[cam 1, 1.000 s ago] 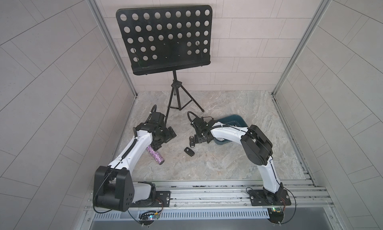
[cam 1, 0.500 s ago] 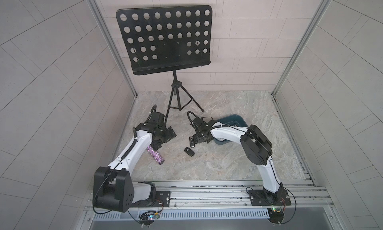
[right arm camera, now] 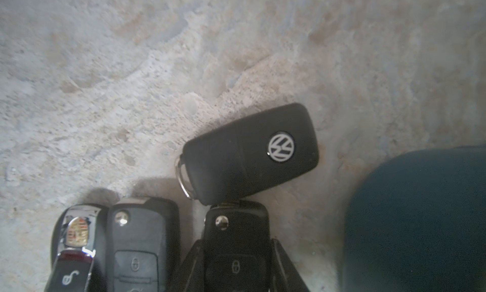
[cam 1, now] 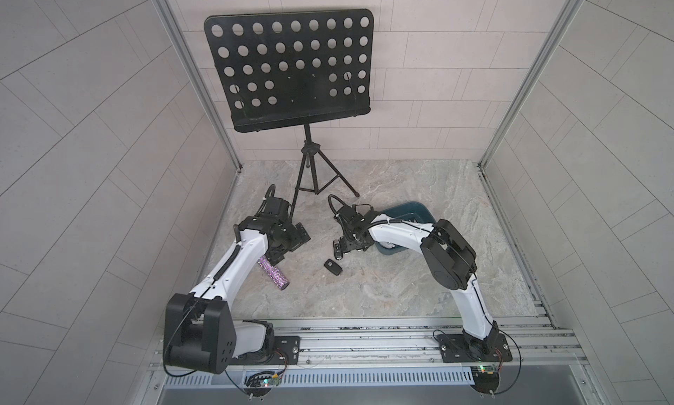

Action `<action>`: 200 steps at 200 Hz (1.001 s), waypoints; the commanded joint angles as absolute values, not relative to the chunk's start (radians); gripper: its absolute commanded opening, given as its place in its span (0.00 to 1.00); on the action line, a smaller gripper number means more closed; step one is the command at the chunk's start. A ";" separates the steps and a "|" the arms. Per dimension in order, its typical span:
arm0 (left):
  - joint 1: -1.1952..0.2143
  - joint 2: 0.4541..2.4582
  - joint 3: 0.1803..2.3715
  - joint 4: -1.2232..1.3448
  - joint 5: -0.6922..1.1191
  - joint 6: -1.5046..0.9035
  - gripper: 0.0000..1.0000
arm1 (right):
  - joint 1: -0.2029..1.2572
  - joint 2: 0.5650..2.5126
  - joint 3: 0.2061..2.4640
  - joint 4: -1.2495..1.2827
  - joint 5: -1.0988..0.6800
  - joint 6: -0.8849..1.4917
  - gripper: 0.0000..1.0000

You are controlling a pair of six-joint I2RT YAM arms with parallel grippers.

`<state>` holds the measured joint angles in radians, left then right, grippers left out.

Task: Place the car key into the storage box
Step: Pick up the car key from the center of the board.

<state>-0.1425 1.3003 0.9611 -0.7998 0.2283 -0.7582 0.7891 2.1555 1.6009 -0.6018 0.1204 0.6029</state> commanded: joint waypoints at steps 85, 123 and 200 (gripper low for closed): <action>-0.134 1.294 0.980 -0.834 0.224 -0.744 1.00 | 0.784 2.064 1.604 -0.654 0.079 0.541 0.26; -0.134 1.316 0.987 -0.825 0.242 -0.744 1.00 | 0.774 1.973 1.589 -0.639 0.054 0.522 0.25; -0.156 1.369 1.022 -0.799 0.269 -0.750 1.00 | 0.665 1.789 1.505 -0.629 0.002 0.360 0.25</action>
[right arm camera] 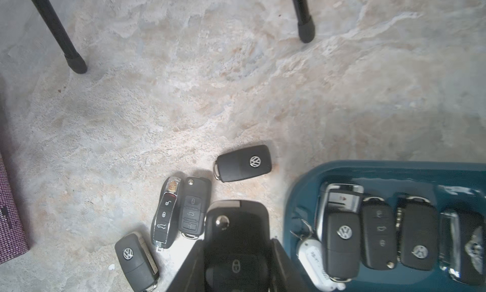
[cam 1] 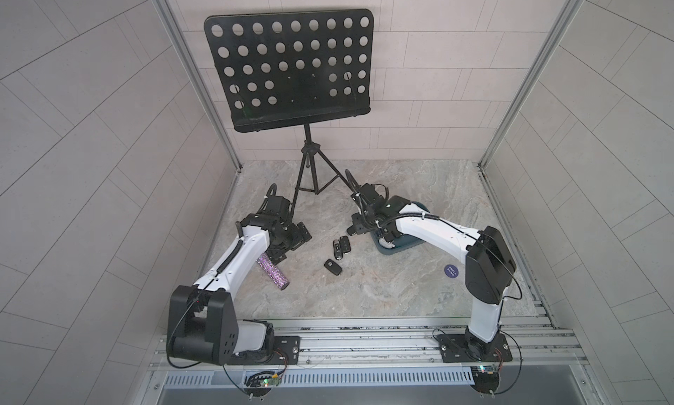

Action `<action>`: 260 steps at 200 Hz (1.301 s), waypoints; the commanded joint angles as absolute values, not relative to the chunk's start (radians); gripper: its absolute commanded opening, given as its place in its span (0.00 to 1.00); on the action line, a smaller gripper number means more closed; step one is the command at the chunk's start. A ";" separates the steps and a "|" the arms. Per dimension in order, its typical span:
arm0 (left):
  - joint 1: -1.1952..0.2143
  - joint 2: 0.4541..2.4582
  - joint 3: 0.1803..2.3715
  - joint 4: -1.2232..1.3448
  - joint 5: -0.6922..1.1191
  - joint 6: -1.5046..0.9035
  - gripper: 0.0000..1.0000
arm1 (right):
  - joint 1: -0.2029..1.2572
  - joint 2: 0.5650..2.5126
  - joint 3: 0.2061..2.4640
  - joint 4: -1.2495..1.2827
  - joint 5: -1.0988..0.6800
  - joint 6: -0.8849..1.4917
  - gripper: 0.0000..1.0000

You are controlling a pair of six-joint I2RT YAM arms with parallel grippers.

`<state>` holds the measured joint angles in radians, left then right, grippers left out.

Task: Place the car key into the storage box
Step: Pick up the car key from the center of the board, then place the car key in the storage box.

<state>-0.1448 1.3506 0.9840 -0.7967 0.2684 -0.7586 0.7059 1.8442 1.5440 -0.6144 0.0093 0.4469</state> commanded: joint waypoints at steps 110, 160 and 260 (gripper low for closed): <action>-0.232 1.462 1.104 -0.787 0.268 -0.754 1.00 | 0.425 1.744 1.390 -0.647 -0.072 0.133 0.26; -0.234 1.469 1.108 -0.792 0.265 -0.755 1.00 | 0.407 1.828 1.402 -0.657 -0.064 0.072 0.26; -0.233 1.476 1.108 -0.801 0.262 -0.752 1.00 | 0.406 1.939 1.375 -0.615 -0.098 0.094 0.26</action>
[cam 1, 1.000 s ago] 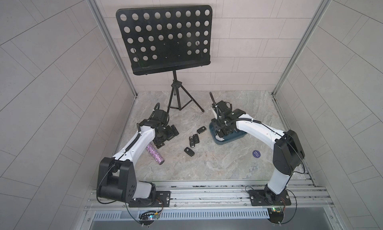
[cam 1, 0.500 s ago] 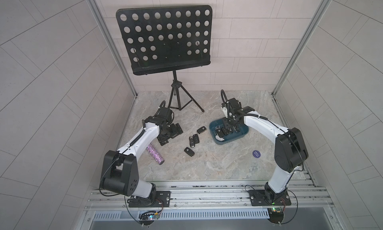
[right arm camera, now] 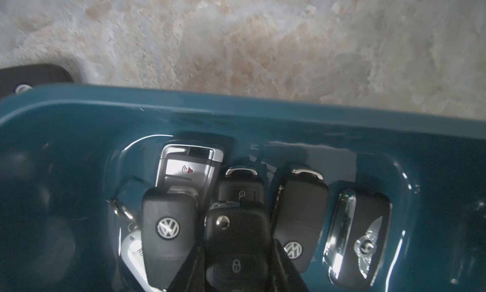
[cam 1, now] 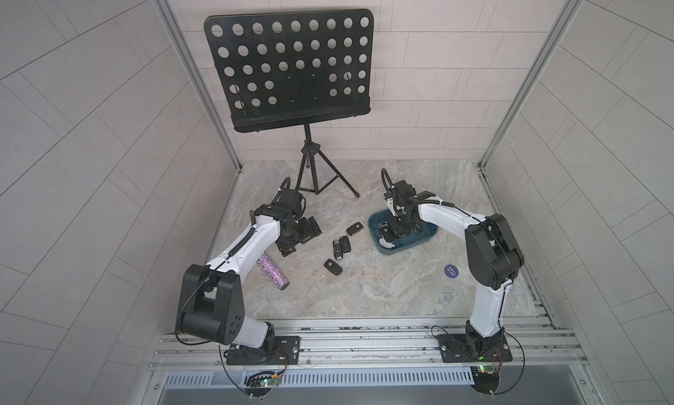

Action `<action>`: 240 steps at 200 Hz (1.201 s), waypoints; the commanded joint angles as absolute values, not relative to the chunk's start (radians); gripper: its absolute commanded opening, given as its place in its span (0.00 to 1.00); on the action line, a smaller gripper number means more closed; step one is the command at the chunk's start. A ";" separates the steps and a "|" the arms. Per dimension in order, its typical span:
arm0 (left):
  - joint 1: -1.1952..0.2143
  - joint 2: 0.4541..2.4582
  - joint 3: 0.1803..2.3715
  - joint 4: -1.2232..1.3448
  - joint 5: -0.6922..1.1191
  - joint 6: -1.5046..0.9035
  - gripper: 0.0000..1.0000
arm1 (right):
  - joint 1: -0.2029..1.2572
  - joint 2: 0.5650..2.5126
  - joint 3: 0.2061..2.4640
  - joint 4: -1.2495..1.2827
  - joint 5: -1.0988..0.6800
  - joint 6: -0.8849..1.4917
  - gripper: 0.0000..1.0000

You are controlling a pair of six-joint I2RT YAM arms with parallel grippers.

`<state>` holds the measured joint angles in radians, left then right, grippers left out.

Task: Place the car key into the storage box
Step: Place the car key in the storage box.

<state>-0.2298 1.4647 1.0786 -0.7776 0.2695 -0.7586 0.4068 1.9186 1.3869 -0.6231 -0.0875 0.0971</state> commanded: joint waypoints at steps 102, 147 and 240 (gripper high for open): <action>-0.235 1.460 1.102 -0.804 0.264 -0.751 1.00 | 0.403 1.915 1.379 -0.622 -0.086 0.118 0.46; -0.233 1.461 1.109 -0.804 0.267 -0.746 1.00 | 0.403 1.857 1.393 -0.646 -0.085 0.137 0.54; -0.217 1.454 1.079 -0.789 0.282 -0.736 1.00 | 0.501 1.697 1.360 -0.609 -0.144 0.363 0.55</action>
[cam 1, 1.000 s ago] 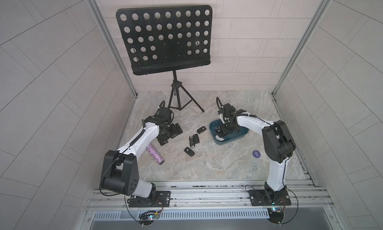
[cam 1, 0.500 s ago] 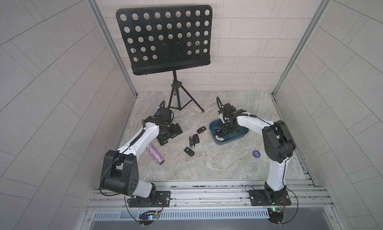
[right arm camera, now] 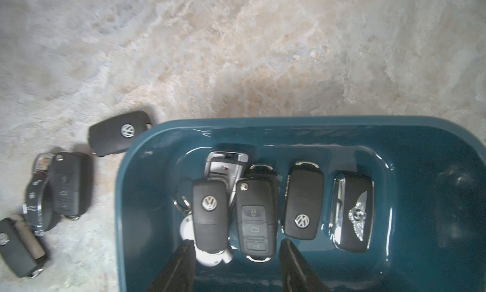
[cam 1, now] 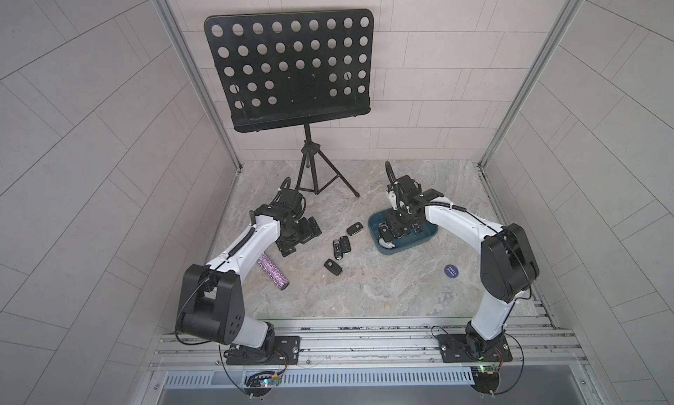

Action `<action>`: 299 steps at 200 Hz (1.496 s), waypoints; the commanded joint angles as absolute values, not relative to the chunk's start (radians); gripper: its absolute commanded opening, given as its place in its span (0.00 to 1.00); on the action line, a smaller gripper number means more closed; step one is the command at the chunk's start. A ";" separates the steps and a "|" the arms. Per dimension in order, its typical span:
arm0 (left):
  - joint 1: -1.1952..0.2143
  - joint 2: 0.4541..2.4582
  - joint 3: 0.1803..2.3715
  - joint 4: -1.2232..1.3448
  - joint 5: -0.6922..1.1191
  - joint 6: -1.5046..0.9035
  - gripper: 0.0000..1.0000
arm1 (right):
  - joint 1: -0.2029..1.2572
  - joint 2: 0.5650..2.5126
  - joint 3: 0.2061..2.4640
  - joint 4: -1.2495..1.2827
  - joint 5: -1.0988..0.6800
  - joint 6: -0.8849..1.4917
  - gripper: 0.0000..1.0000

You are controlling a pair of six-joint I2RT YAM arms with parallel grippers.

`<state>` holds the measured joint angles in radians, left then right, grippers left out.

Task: Place the car key into the storage box
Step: Place the car key in the storage box, then pick up the car key from the center of the board.

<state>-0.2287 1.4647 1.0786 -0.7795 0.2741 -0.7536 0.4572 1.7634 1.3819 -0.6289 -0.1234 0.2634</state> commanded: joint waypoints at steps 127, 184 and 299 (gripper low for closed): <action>-0.138 1.329 0.963 -0.774 0.311 -0.733 1.00 | 0.776 1.804 1.348 -0.417 -0.115 0.583 0.57; -0.103 1.282 0.916 -0.739 0.361 -0.732 1.00 | 0.788 1.956 1.469 -0.473 -0.089 0.559 0.55; -0.065 1.270 0.898 -0.744 0.399 -0.704 1.00 | 0.820 2.129 1.605 -0.557 -0.024 0.552 0.53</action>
<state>-0.0742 1.2938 0.9081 -0.7334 0.3988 -0.7277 0.8051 2.0987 1.5761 -0.5068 -0.0628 0.5537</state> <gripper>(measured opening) 0.998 0.529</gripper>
